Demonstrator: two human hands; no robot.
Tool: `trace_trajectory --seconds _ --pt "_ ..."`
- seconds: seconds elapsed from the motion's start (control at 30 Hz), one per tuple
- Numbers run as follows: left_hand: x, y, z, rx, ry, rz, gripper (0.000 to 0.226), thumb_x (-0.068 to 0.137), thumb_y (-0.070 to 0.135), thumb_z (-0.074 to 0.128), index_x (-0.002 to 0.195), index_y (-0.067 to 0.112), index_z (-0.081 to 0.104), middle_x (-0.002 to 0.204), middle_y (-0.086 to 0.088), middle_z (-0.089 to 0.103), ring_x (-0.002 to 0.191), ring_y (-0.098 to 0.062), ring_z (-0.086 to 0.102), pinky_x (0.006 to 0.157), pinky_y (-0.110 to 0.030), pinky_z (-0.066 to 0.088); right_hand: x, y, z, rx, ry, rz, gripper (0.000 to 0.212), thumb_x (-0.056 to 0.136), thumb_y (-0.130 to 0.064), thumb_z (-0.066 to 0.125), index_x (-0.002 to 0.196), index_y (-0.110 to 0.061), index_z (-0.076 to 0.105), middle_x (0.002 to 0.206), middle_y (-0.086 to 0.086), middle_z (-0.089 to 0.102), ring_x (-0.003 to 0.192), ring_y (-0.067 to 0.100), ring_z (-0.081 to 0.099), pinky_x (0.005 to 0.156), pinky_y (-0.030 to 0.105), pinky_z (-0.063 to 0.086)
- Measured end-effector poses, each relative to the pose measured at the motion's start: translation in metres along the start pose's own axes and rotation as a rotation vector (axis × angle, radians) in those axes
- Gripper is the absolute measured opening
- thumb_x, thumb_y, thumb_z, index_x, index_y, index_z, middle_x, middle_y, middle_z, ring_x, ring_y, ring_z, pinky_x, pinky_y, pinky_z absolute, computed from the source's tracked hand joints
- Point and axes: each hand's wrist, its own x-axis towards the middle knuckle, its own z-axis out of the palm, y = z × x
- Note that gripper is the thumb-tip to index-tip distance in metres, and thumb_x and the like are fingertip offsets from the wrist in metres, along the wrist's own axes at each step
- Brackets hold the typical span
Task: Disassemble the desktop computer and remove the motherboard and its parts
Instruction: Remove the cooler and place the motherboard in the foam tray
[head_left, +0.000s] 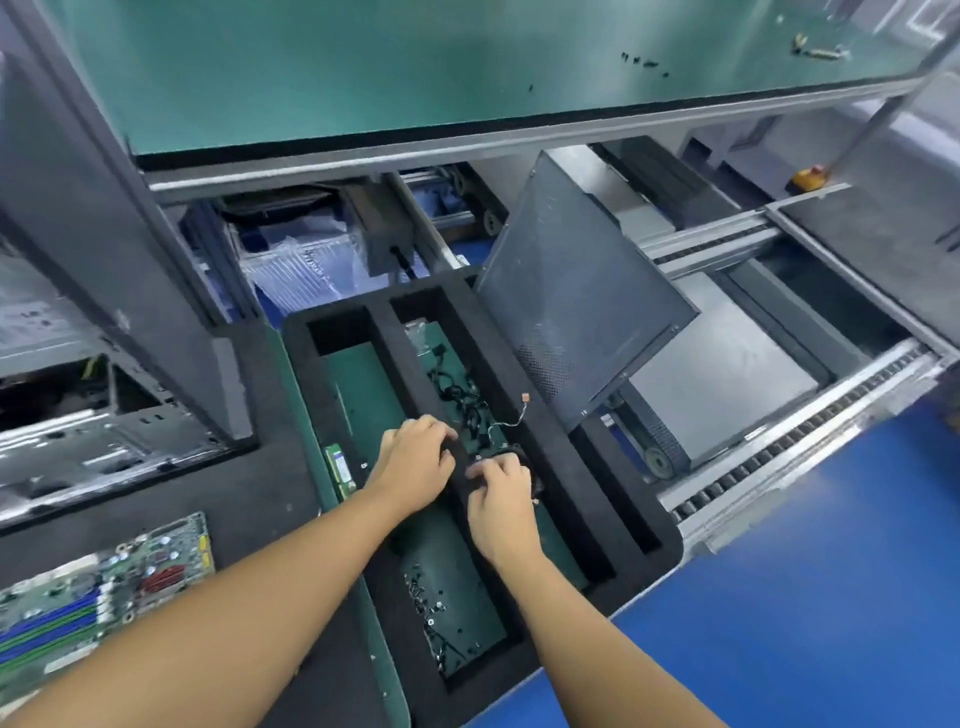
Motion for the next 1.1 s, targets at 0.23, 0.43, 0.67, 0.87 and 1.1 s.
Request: trace_trajectory --seconds 0.23,0.43,0.67,0.87,1.1 --pt "-0.092 -0.084 -0.055 -0.331 0.096 -0.285 0.022 0.097 0.022 0.047 0.112 0.027 0.064 0.102 0.005 0.070 0.085 -0.016 0.064 0.080 -0.035 0.052 -0.012 -0.102 0.051 0.248 -0.325 -0.026 0.023 0.090 -0.008 0.045 0.092 -0.024 0.061 0.088 -0.006 0.065 0.080 0.014 0.057 0.068 0.024 0.042" --pt "-0.196 -0.173 -0.079 -0.367 0.223 -0.500 0.020 0.098 0.019 0.049 0.101 0.033 0.063 0.092 0.012 0.069 0.080 -0.008 0.065 0.071 -0.026 0.050 -0.048 -0.180 0.105 0.156 -0.572 -0.116 0.025 0.091 -0.005 0.045 0.091 -0.023 0.063 0.091 0.002 0.070 0.073 0.016 0.056 0.065 0.022 0.042" --pt "-0.300 -0.249 -0.091 -0.252 0.448 -0.706 0.024 0.088 0.003 0.060 0.099 0.023 0.068 0.105 0.003 0.063 0.096 -0.018 0.057 0.088 -0.038 0.048 -0.089 -0.224 0.147 -0.018 -0.723 -0.230 0.020 0.094 -0.008 0.044 0.100 -0.017 0.061 0.079 -0.002 0.056 0.069 0.016 0.053 0.058 0.020 0.043" --pt "-0.335 -0.275 -0.096 -0.066 0.411 -0.551 0.029 0.087 0.007 0.065 0.111 0.024 0.065 0.113 0.008 0.050 0.106 -0.017 0.047 0.089 -0.036 0.041 -0.119 -0.252 0.168 -0.210 -0.537 -0.307 0.023 0.093 -0.013 0.050 0.114 -0.016 0.059 0.109 0.003 0.059 0.099 0.026 0.060 0.077 0.033 0.049" --pt "-0.347 -0.299 -0.095 -0.267 0.373 -0.477 0.034 0.095 0.015 0.060 0.127 0.026 0.059 0.125 0.016 0.041 0.114 -0.007 0.042 0.098 -0.029 0.042 -0.149 -0.256 0.183 -0.269 -0.561 -0.435 0.017 0.095 -0.018 0.055 0.109 -0.015 0.063 0.103 0.003 0.062 0.091 0.021 0.059 0.080 0.033 0.051"
